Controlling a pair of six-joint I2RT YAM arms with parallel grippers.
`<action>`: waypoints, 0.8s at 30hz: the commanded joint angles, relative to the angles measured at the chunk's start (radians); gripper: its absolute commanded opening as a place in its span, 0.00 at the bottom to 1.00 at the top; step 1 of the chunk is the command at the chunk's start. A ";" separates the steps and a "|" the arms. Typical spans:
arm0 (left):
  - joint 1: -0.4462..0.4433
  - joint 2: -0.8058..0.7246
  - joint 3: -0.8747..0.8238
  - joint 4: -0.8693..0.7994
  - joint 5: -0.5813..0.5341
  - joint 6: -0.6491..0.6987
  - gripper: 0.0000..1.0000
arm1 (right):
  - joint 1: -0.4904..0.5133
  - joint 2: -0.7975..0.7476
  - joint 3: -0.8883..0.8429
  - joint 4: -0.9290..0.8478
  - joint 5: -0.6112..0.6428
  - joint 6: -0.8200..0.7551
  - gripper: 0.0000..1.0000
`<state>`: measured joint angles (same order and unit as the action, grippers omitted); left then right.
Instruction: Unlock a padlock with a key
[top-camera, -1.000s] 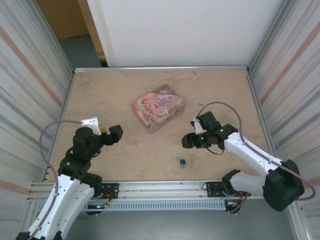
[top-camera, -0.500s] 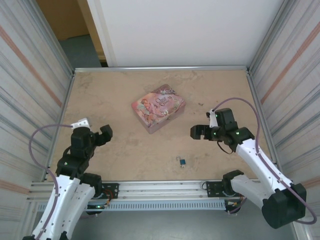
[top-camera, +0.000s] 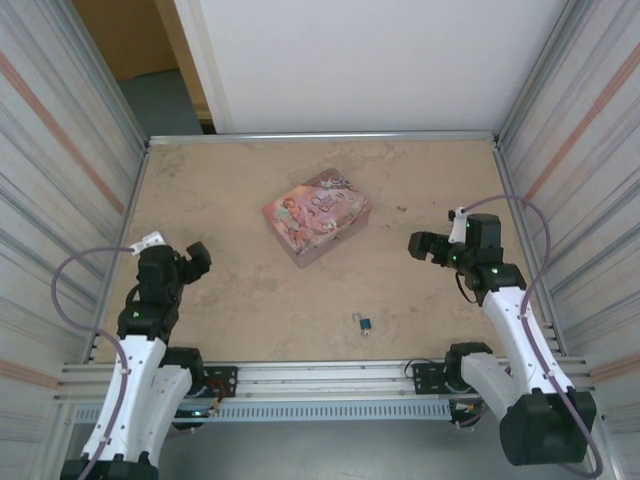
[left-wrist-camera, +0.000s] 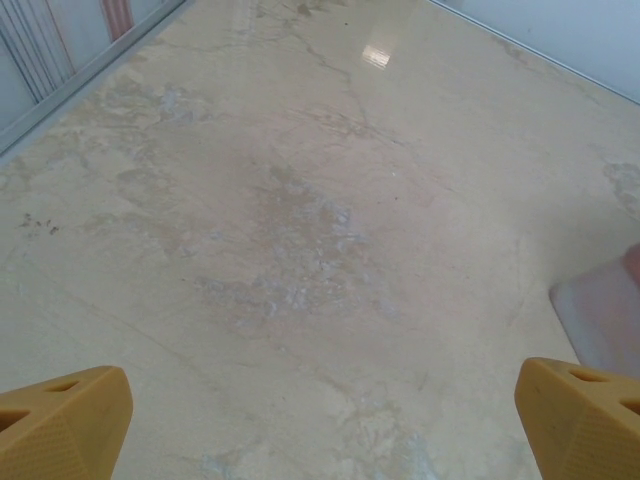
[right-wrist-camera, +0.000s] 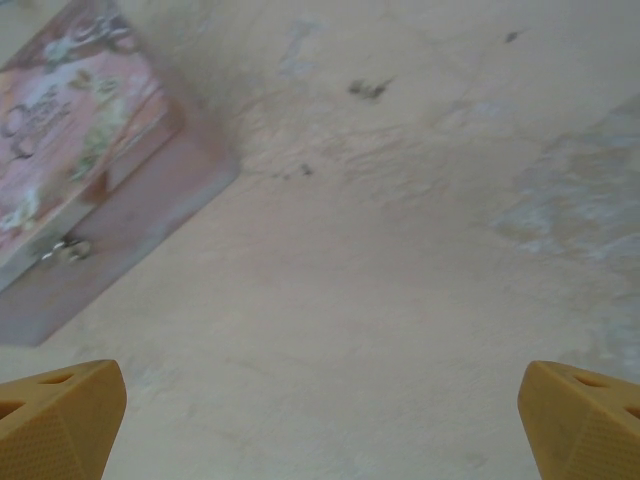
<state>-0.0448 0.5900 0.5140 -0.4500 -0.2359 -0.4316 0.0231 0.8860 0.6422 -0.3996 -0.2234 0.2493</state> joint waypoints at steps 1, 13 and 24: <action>0.009 0.022 -0.027 0.114 -0.053 0.037 0.99 | -0.070 0.006 -0.058 0.130 0.026 -0.052 0.99; 0.009 0.264 -0.034 0.363 -0.087 0.165 0.99 | -0.213 0.180 -0.221 0.596 0.098 -0.047 0.99; 0.009 0.336 -0.107 0.556 -0.006 0.267 0.99 | -0.212 0.347 -0.294 0.925 0.076 -0.075 0.99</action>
<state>-0.0448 0.9134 0.4267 0.0189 -0.2691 -0.2134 -0.1856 1.2148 0.3569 0.3939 -0.1493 0.2050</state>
